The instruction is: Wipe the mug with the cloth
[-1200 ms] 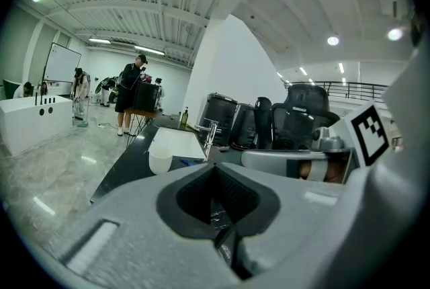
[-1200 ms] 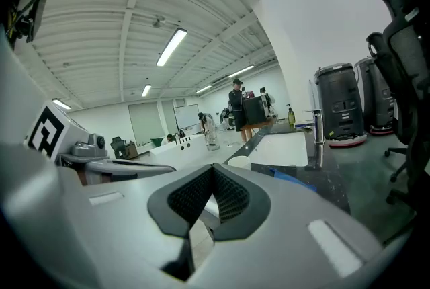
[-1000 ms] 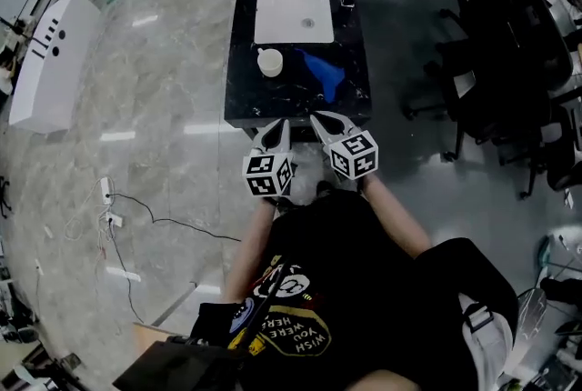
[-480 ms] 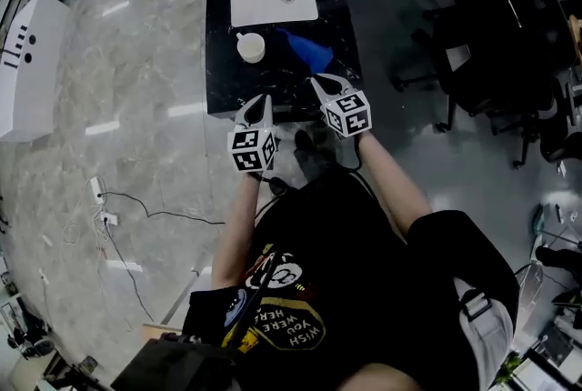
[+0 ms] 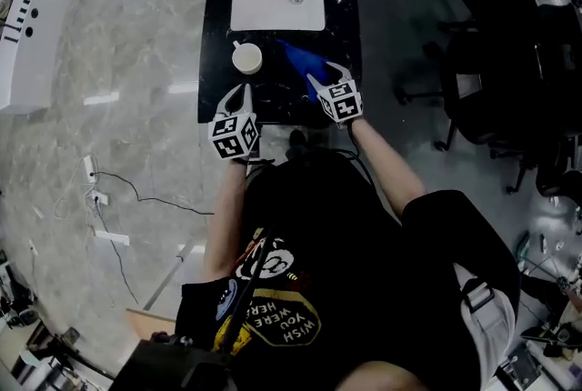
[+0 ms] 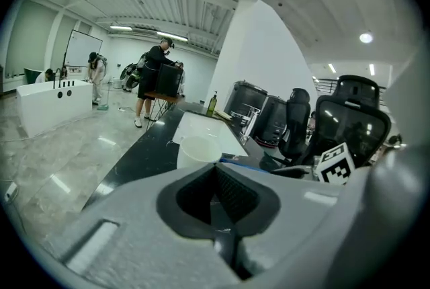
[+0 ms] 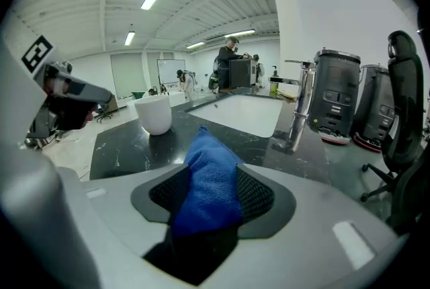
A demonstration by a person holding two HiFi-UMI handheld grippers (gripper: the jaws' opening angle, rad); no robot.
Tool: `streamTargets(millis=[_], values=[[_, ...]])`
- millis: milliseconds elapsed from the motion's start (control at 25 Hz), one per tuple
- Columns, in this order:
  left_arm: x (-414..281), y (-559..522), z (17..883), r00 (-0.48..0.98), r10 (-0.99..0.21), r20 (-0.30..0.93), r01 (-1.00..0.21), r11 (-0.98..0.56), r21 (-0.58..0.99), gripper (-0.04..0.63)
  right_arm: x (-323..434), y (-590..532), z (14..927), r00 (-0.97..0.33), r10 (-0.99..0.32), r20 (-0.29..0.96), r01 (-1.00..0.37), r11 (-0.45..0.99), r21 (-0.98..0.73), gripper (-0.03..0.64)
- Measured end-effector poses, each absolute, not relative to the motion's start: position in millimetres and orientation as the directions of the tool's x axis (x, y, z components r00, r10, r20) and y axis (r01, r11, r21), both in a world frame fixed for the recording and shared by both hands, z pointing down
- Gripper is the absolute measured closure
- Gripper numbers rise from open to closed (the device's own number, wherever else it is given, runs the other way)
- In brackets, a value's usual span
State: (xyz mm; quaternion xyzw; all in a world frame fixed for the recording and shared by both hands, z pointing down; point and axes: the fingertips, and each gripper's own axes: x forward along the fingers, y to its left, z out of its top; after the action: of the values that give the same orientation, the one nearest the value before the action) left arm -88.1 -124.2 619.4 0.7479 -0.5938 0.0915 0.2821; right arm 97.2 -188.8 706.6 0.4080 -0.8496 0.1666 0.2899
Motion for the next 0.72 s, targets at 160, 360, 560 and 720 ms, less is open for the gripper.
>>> streamTargets(millis=[160,360,560,720], values=[[-103.1,-142.5,624.3,0.232,-0.847,0.478,-0.946,-0.082,0.313,0.592,80.9,-190.7,710.5,-0.538,-0.556,0.633,-0.74,0.672,-0.038,0.4],[-121.9,-157.9,622.0,0.22,-0.85,0.479,-0.945,-0.063,0.321,0.592,57.7,-191.7,711.9,-0.534,-0.504,0.679,-0.697,0.717,-0.015,0.481],[-131.3,-170.3,618.1,0.251,-0.842,0.477,-0.943,-0.101,0.318,0.592,24.6,-222.9,683.6,-0.553,-0.552,0.624,-0.717,0.697,-0.019,0.517],[-131.3,-187.9,614.6,0.307,-0.845,0.439,-0.922,-0.149,0.357,0.592,-9.1,-256.9,673.4,-0.568,-0.558,0.605,-0.692,0.722,0.016,0.515]])
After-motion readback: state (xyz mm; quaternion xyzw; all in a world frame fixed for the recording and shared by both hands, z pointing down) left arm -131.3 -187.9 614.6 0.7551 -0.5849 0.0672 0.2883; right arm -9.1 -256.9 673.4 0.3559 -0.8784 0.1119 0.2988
